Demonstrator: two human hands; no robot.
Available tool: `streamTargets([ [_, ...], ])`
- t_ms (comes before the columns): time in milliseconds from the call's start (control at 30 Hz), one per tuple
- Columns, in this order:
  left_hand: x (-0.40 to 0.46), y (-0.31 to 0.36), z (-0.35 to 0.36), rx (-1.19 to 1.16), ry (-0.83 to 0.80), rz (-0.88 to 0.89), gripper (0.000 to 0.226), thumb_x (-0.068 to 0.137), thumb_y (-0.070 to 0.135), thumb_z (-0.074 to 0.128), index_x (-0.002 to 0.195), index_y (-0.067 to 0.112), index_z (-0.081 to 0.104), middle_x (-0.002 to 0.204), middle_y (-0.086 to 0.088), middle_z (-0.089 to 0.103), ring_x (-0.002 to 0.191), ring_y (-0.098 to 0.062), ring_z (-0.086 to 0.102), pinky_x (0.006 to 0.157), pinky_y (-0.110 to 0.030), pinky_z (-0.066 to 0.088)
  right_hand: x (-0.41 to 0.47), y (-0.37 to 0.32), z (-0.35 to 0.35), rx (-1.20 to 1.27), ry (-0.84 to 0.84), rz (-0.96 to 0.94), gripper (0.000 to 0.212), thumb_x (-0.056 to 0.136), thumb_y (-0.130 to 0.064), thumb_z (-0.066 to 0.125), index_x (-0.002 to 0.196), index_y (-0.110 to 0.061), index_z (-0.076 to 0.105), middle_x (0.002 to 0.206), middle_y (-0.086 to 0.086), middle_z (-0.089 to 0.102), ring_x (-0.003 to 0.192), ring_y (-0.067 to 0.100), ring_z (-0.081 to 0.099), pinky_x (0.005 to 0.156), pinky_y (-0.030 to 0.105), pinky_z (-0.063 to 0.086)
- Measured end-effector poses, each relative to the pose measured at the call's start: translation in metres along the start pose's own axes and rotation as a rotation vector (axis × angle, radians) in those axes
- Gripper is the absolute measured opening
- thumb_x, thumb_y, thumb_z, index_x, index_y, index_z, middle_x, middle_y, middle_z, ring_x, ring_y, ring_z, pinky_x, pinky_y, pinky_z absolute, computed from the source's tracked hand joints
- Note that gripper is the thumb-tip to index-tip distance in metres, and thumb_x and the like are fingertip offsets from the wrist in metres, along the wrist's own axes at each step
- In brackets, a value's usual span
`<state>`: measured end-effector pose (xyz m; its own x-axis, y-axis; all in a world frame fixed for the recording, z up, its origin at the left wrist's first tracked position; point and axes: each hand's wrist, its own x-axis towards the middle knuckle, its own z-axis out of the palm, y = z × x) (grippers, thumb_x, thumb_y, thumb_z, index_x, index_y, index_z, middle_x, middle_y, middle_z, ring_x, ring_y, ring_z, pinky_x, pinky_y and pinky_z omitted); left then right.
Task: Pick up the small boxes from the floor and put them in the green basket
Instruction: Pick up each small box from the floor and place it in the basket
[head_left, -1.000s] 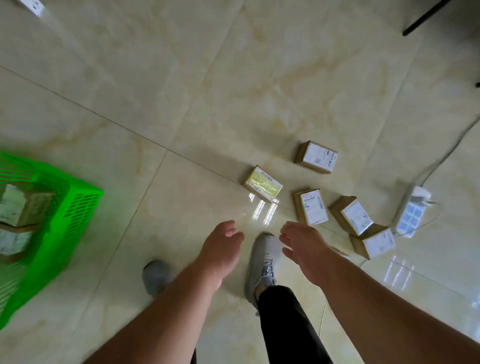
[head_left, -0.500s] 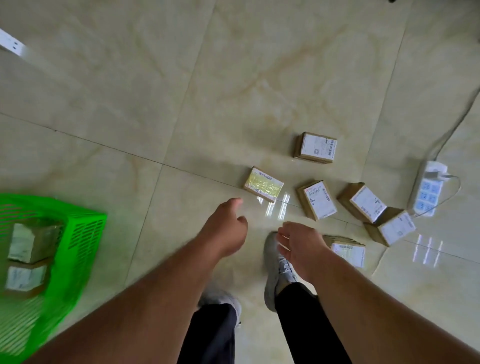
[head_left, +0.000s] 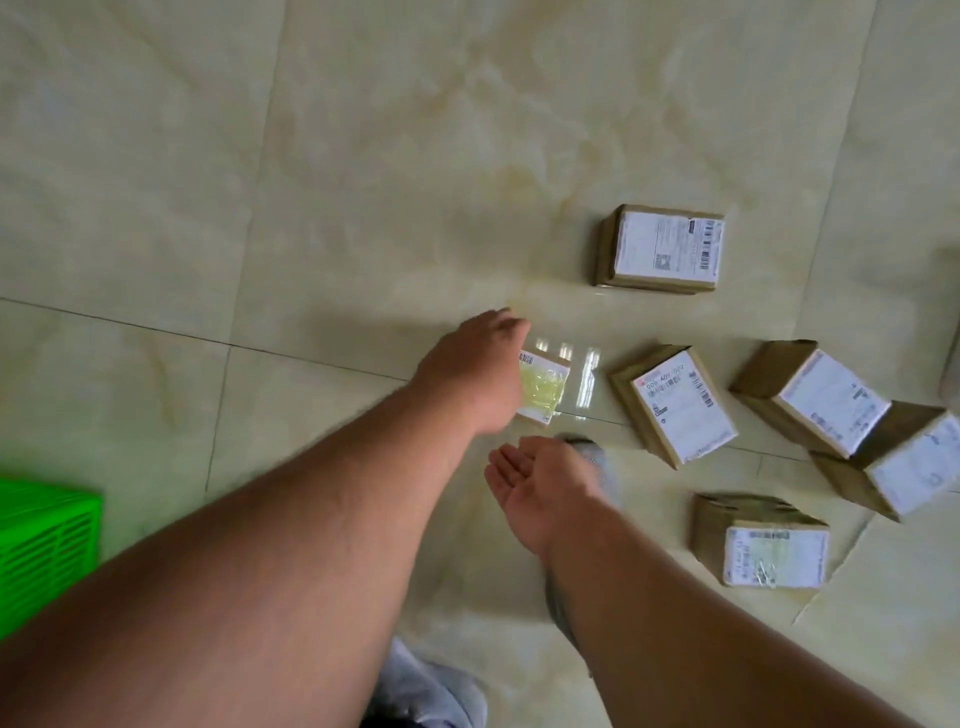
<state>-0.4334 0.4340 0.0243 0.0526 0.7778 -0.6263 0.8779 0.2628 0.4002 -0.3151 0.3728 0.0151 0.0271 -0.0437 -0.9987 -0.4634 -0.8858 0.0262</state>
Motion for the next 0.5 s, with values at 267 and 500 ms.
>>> streamTargets([
  [267,0.042,-0.015,0.041,0.315,-0.152,0.062,0.059,0.083,0.008,0.059,0.140,0.015,0.047,0.149,-0.004,0.051,0.138,-0.026,0.045,0.113,-0.039,0.036,0.042,-0.009,0.011,0.053,-0.036,0.021,0.030,0.090,0.008,0.042,0.113,0.007,0.061,0.109,0.021,0.059,0.096,0.027,0.054,0.094,0.035,0.050],
  [500,0.002,-0.040,0.022,-0.234,-0.137,-0.336,0.043,0.082,0.010,0.050,0.124,0.016,0.058,0.131,-0.012,0.059,0.112,-0.032,0.060,0.087,-0.037,0.052,0.018,-0.011,0.016,-0.213,0.015,-0.113,0.025,0.076,0.010,0.046,0.074,-0.007,0.064,0.075,0.012,0.060,0.079,0.015,0.041,0.081,0.027,0.050],
])
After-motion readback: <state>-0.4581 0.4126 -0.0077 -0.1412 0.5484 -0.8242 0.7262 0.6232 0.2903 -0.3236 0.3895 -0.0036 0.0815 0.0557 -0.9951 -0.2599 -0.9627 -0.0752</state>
